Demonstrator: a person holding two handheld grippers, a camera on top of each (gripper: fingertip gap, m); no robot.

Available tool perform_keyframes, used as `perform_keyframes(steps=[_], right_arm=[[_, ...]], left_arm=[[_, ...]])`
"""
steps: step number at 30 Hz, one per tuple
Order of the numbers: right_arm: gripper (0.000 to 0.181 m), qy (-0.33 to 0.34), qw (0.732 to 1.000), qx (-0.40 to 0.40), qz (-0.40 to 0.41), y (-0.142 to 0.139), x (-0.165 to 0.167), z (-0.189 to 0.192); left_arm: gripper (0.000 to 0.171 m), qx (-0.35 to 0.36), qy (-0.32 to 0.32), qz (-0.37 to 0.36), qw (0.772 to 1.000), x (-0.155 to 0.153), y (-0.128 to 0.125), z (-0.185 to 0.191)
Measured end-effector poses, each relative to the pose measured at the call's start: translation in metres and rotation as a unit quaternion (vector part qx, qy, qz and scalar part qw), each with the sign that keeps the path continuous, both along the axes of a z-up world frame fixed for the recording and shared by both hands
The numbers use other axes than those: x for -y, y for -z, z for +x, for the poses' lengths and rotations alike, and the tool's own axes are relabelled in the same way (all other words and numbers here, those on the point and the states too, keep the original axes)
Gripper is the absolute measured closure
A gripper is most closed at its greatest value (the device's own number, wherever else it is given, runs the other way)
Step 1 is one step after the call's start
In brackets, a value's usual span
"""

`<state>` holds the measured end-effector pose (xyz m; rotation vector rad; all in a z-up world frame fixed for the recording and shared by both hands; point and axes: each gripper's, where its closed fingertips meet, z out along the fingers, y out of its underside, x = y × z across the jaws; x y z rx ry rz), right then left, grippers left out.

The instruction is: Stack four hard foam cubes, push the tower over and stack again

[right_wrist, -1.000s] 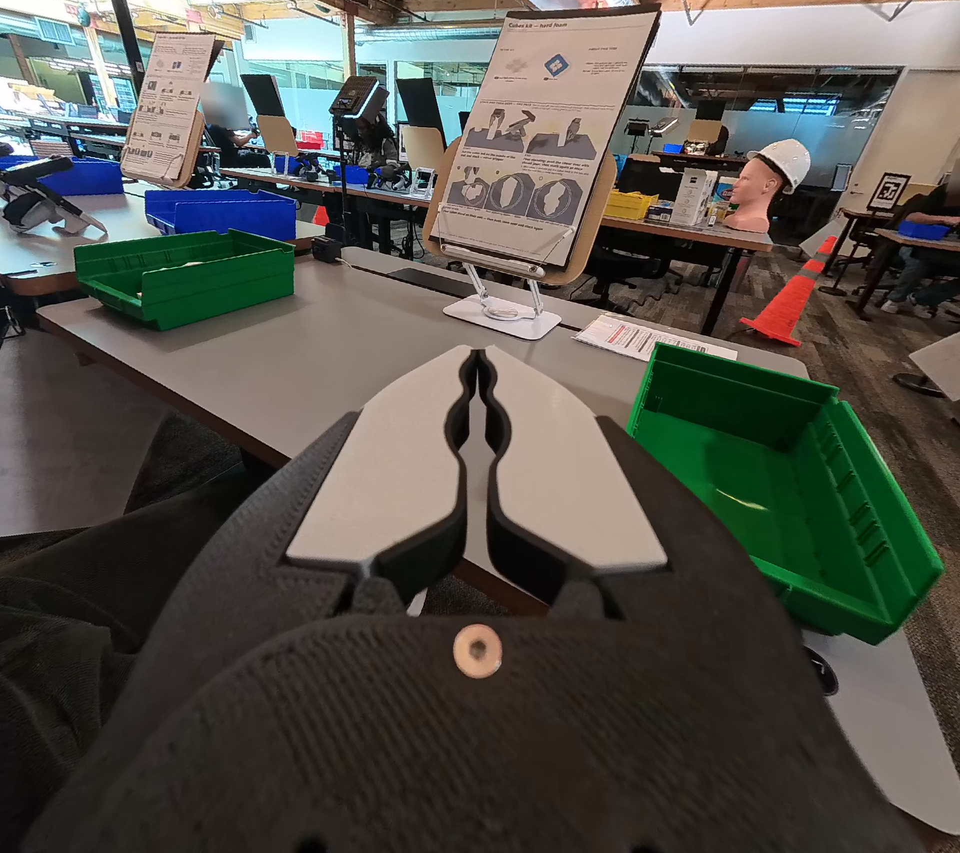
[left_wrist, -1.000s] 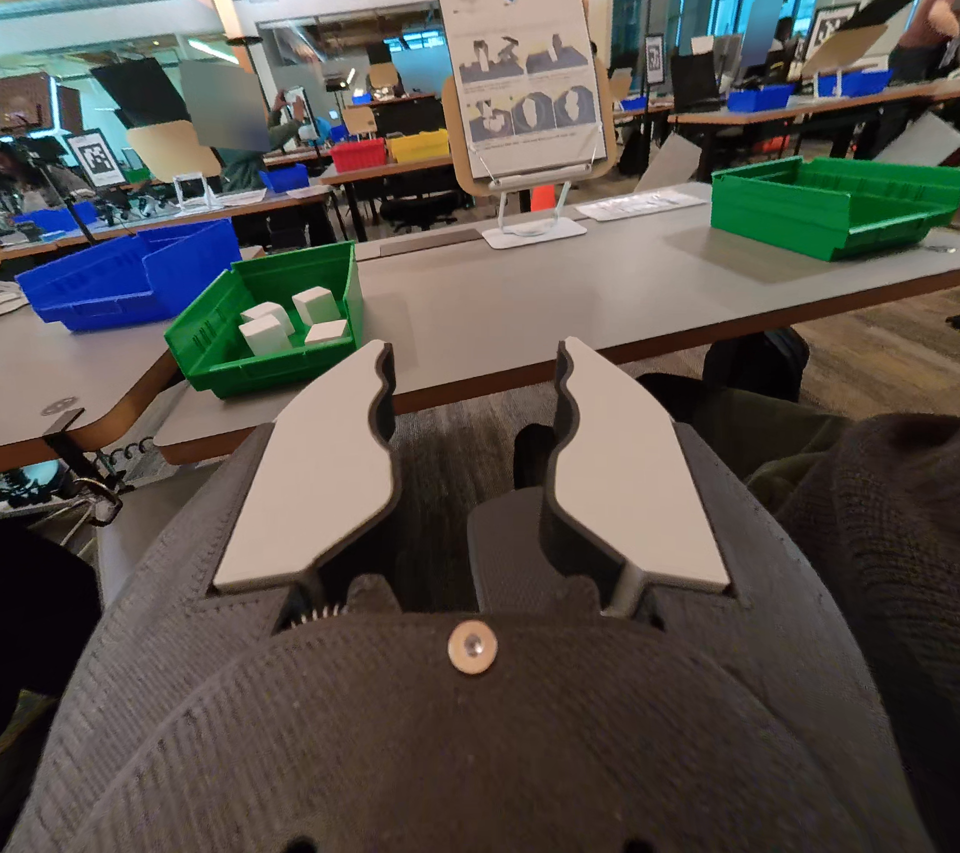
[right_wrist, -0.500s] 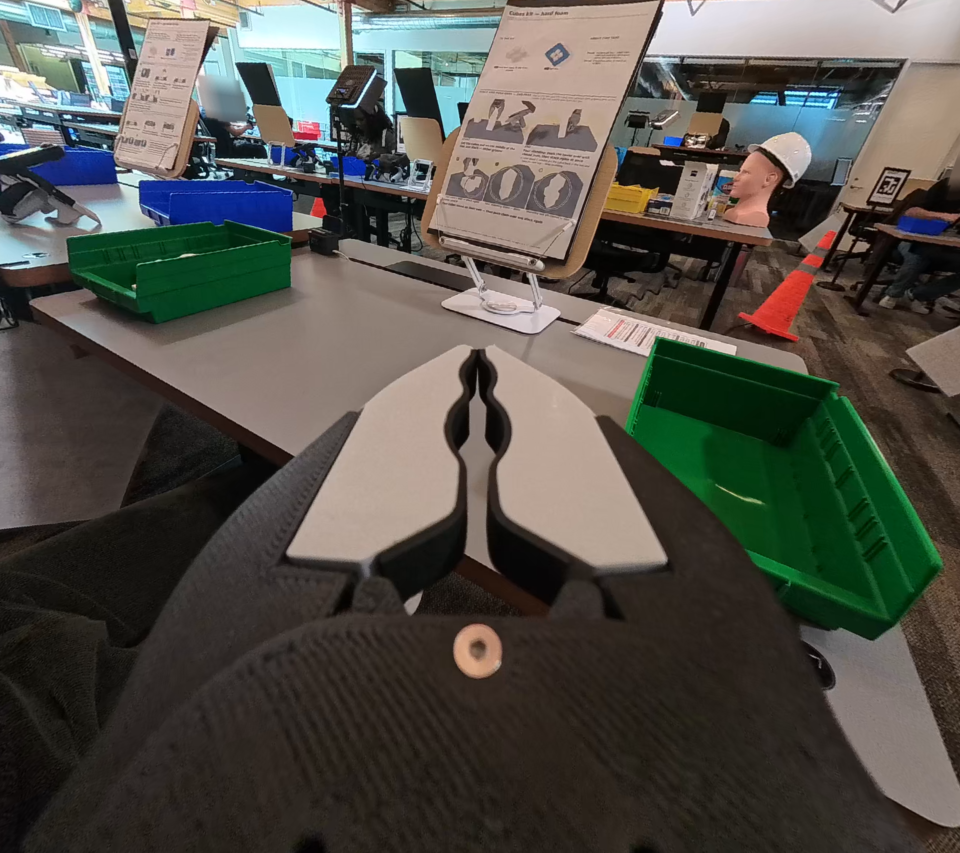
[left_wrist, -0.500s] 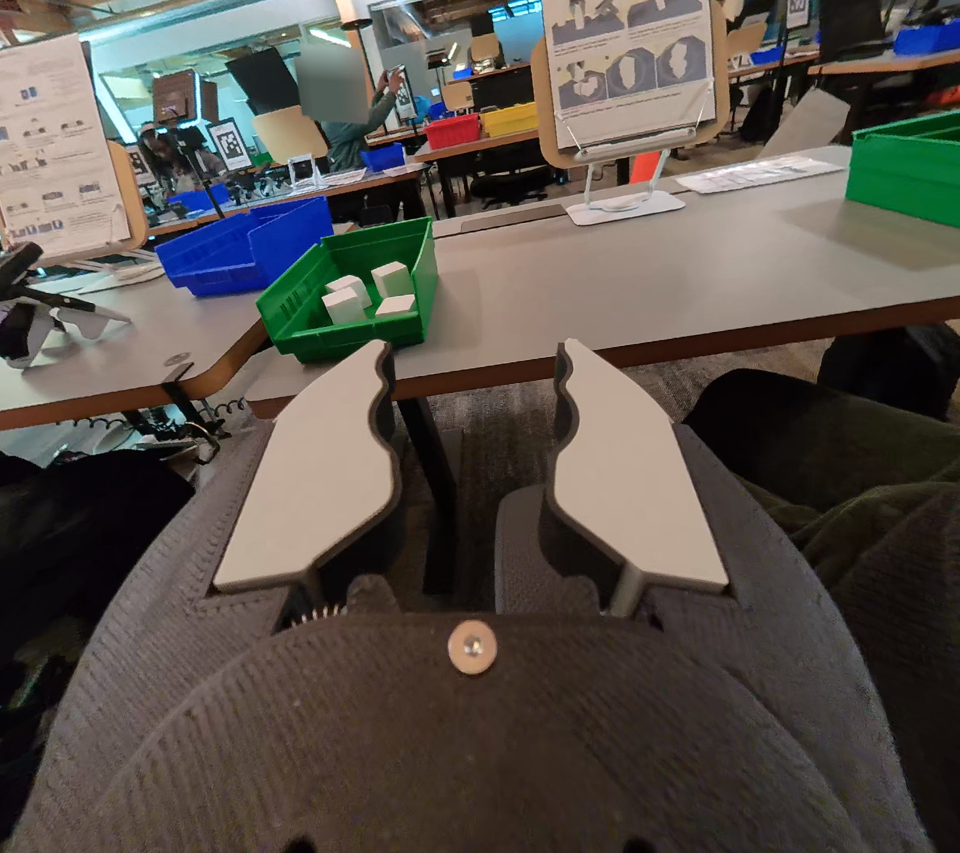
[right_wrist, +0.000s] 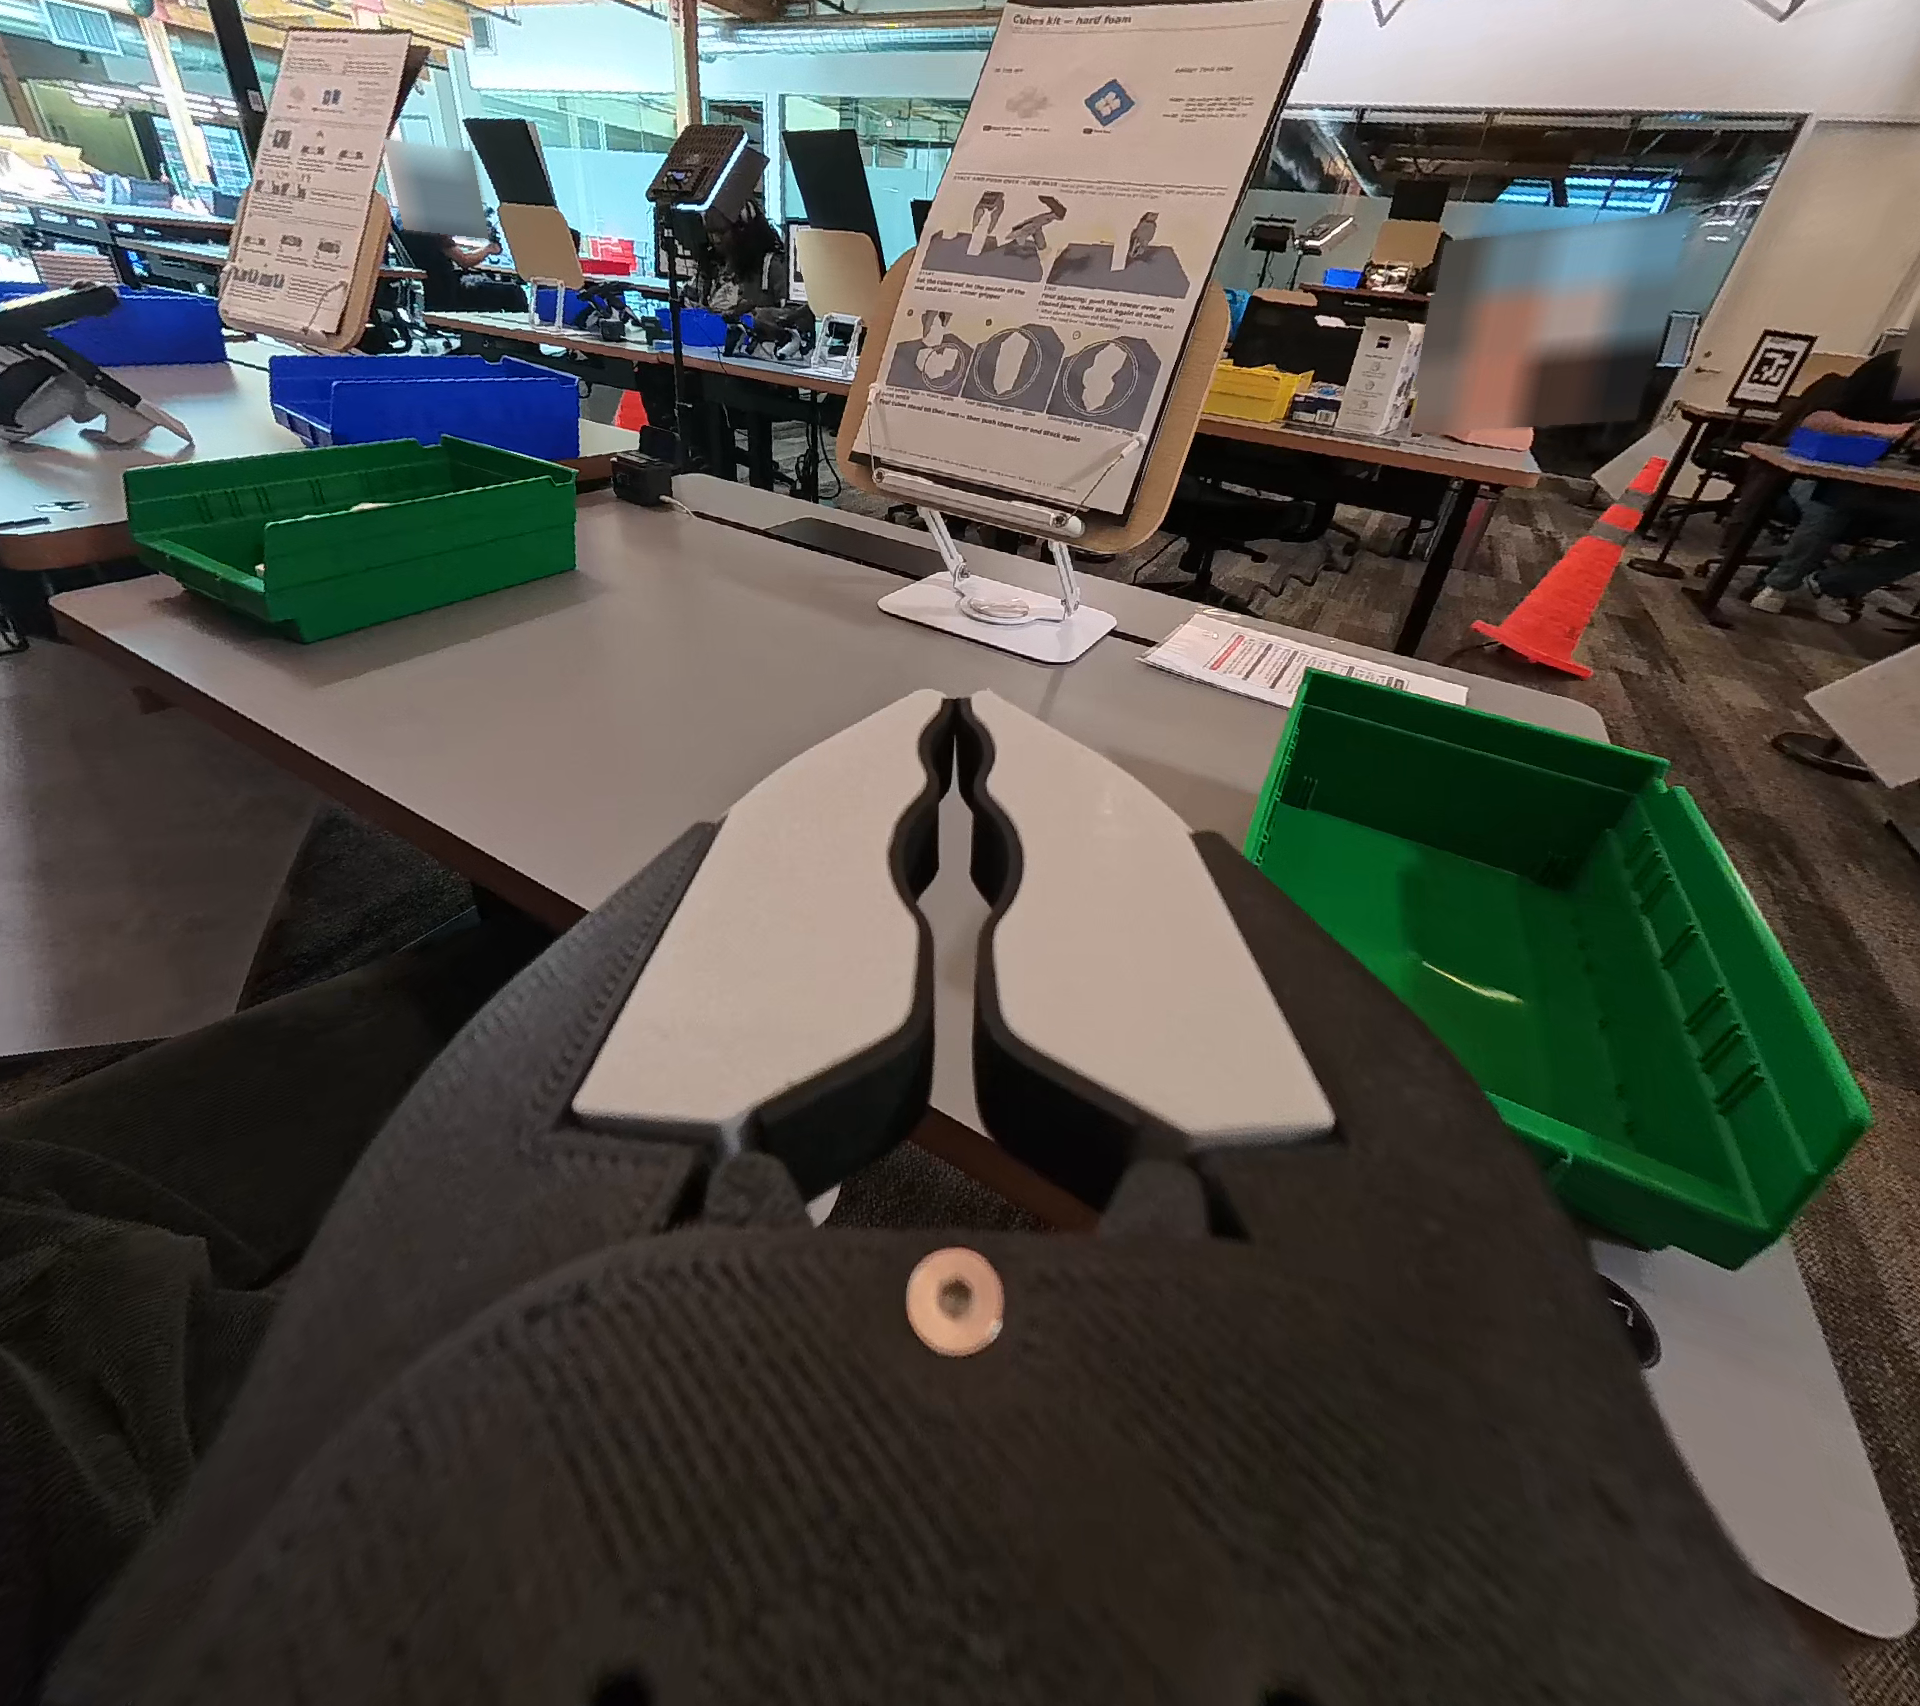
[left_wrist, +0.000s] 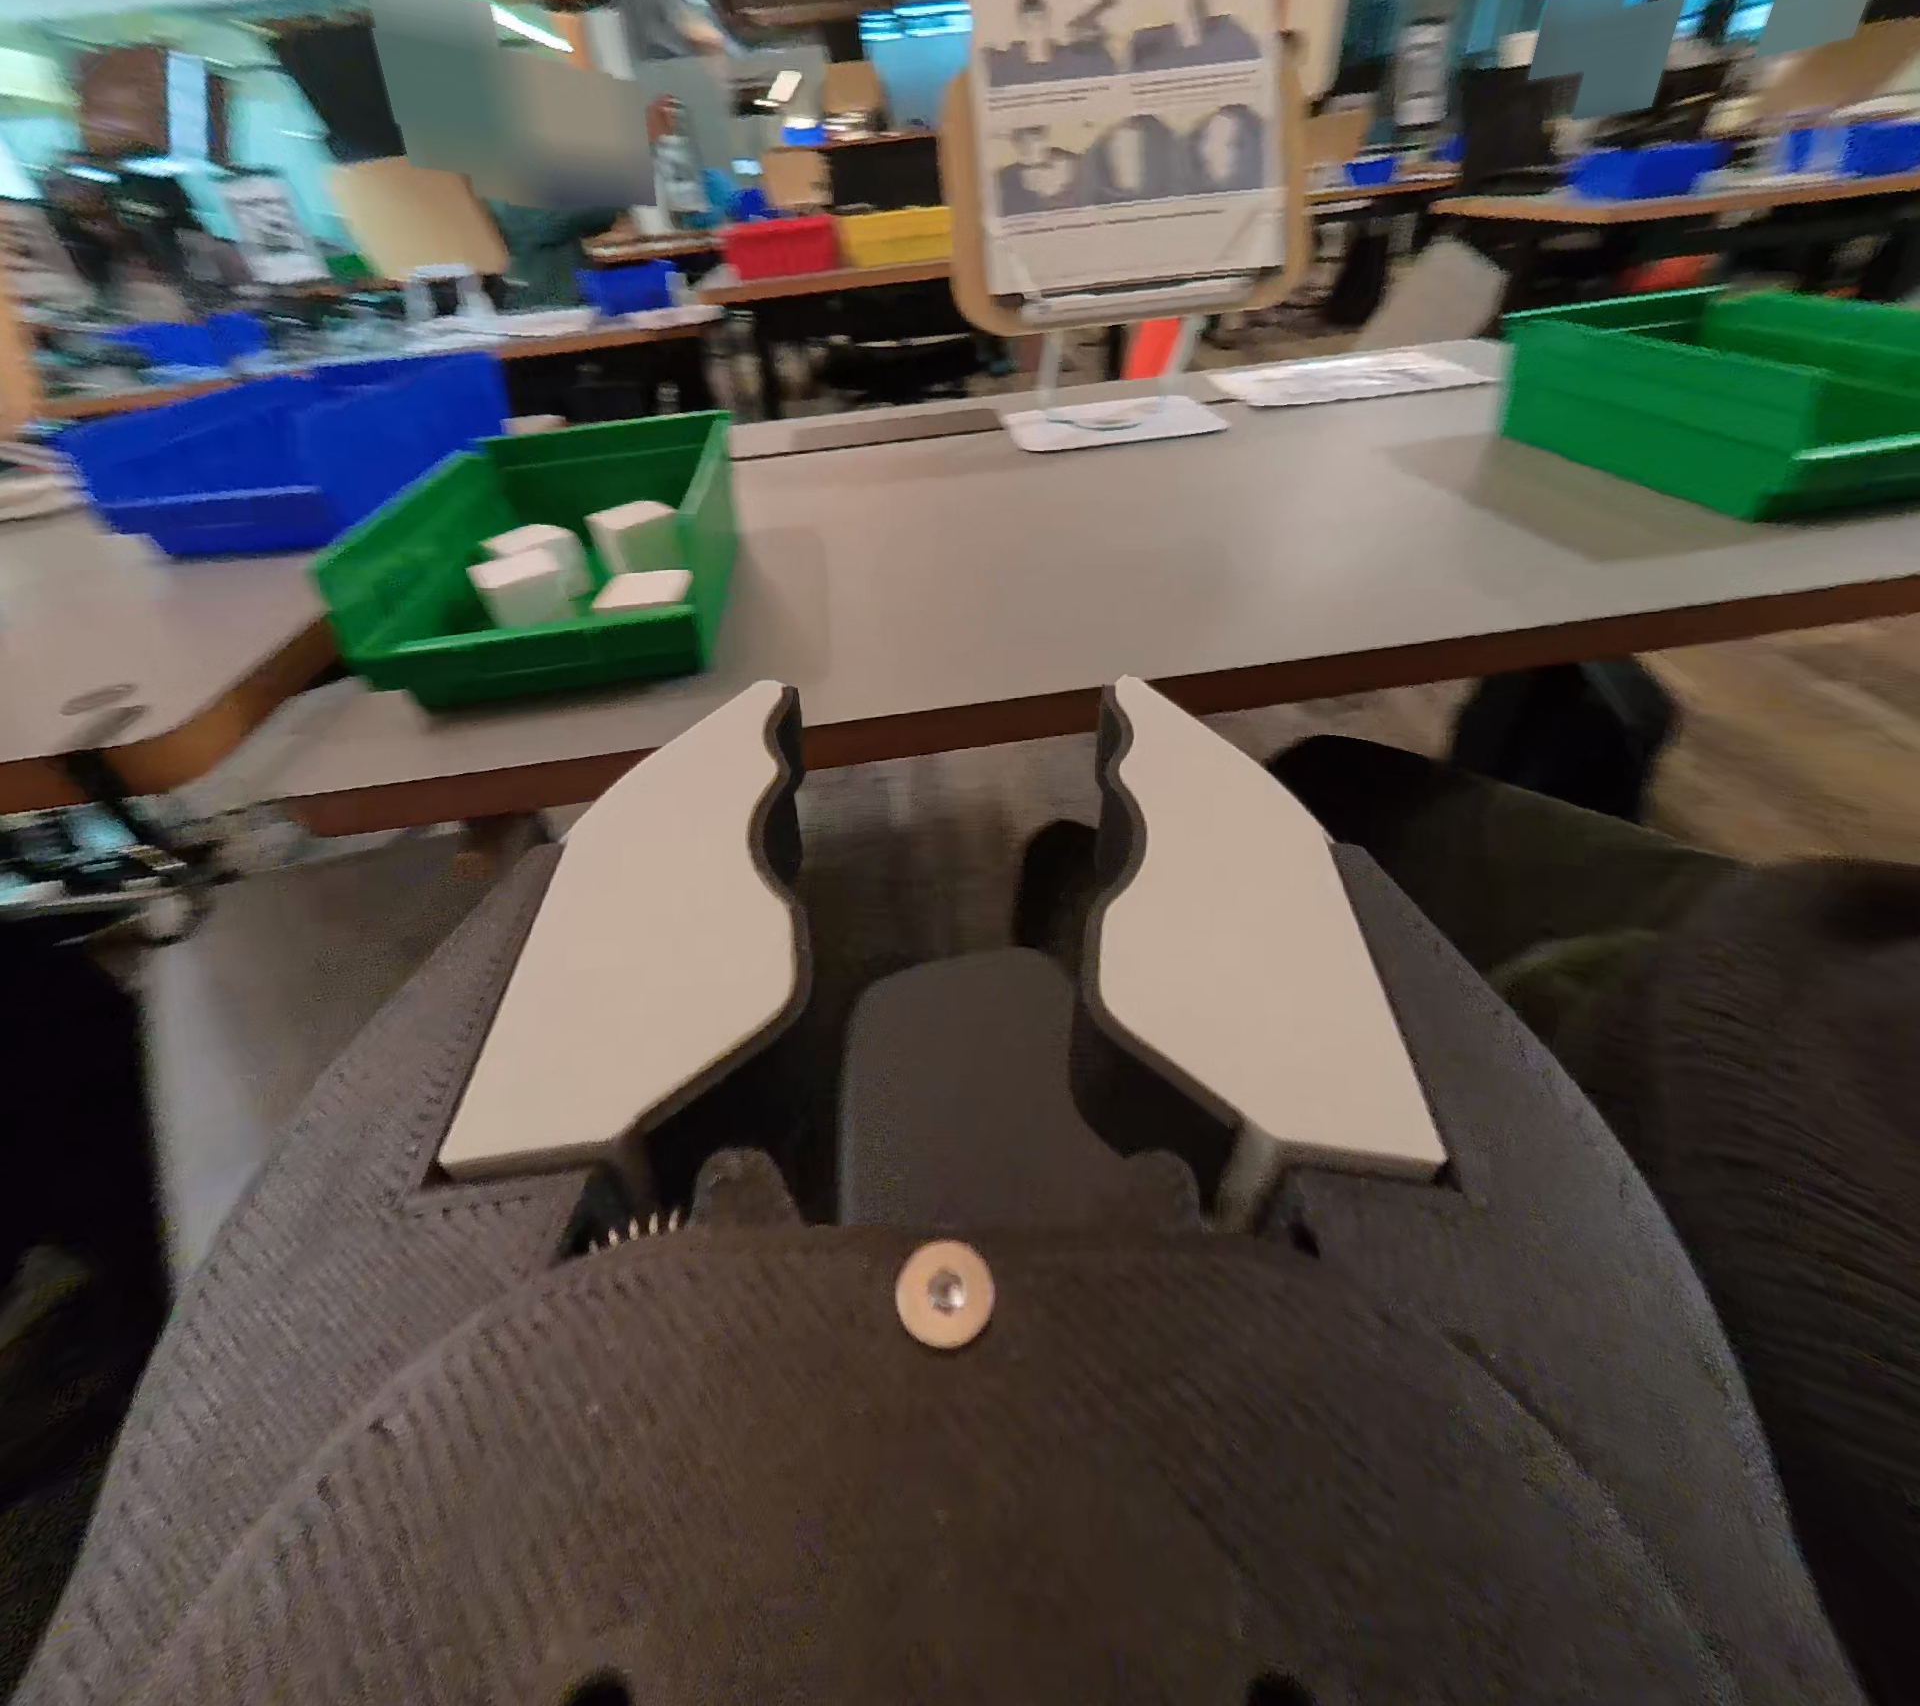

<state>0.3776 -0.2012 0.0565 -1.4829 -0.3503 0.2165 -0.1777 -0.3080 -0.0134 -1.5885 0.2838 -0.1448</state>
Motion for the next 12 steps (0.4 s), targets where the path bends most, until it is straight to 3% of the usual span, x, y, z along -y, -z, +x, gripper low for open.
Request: perform_keyframes(steps=[7,12], right_arm=[[0.181,-0.001,1.000,0.002,-0.005,0.003,-0.001,-0.001],[0.181,-0.001,1.000,0.002,-0.006,0.004,-0.002,-0.001]], left_arm=[[0.114,0.090,0.138,-0.023,0.986,0.011,0.001,0.033],[0.111,0.105,0.182,-0.025,0.977,0.017,0.001,0.040]])
